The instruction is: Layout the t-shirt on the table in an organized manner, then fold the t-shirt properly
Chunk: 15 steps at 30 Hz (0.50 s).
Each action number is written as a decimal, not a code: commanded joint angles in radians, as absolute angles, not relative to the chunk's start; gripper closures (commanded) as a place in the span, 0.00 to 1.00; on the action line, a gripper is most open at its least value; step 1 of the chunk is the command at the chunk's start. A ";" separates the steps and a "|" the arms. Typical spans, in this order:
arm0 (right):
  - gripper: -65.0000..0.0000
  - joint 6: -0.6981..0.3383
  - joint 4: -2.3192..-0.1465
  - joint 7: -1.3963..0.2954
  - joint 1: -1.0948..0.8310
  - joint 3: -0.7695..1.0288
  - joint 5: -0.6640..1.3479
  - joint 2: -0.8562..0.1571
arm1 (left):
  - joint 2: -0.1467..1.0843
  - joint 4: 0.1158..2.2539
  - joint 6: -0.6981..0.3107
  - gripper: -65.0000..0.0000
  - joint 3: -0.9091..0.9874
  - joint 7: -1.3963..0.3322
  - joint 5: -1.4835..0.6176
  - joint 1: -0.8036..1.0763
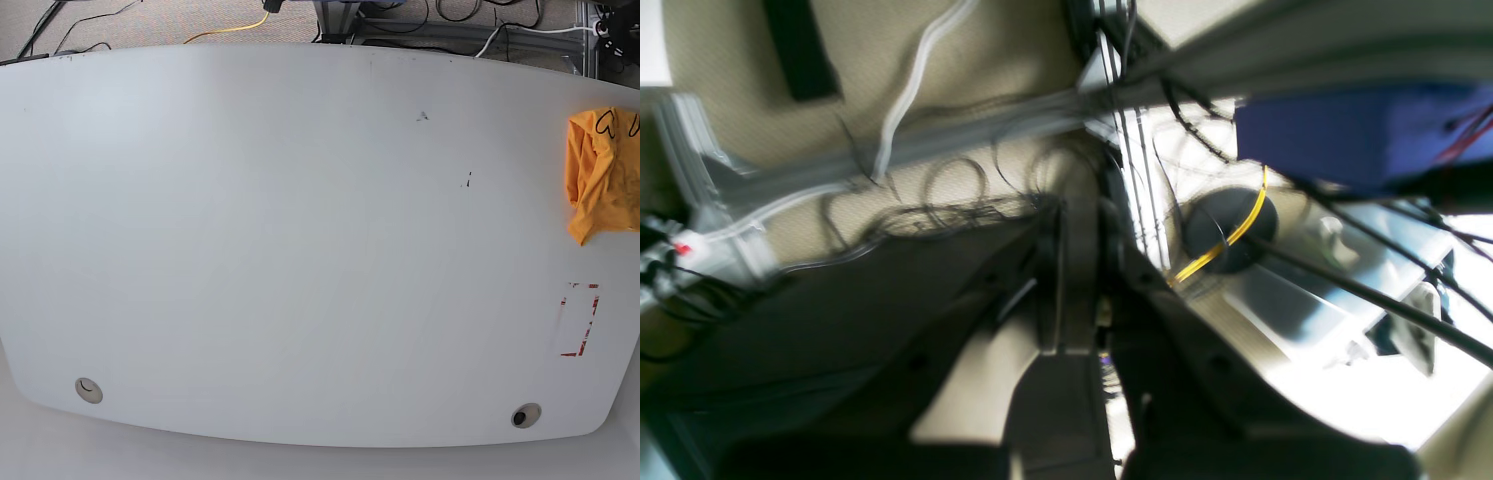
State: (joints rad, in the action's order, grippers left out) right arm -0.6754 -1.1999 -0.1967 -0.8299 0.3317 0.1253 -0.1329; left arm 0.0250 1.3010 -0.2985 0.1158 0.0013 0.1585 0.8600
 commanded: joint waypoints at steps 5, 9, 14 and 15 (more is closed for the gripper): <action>0.99 -0.674 -1.086 -0.154 -0.768 0.275 0.133 -0.170 | 0.039 1.095 -0.300 1.00 0.113 0.021 0.153 0.730; 0.98 -0.673 -1.017 -0.154 -0.714 0.260 0.133 -0.177 | 0.038 0.974 -0.285 1.00 0.113 0.021 0.151 0.665; 0.98 -0.673 -0.911 -0.154 -0.624 0.260 0.130 -0.179 | 0.038 0.858 -0.219 1.00 0.111 0.021 0.153 0.578; 0.98 -0.673 -0.880 -0.154 -0.601 0.259 0.119 -0.180 | 0.038 0.823 -0.208 1.00 0.110 0.021 0.153 0.558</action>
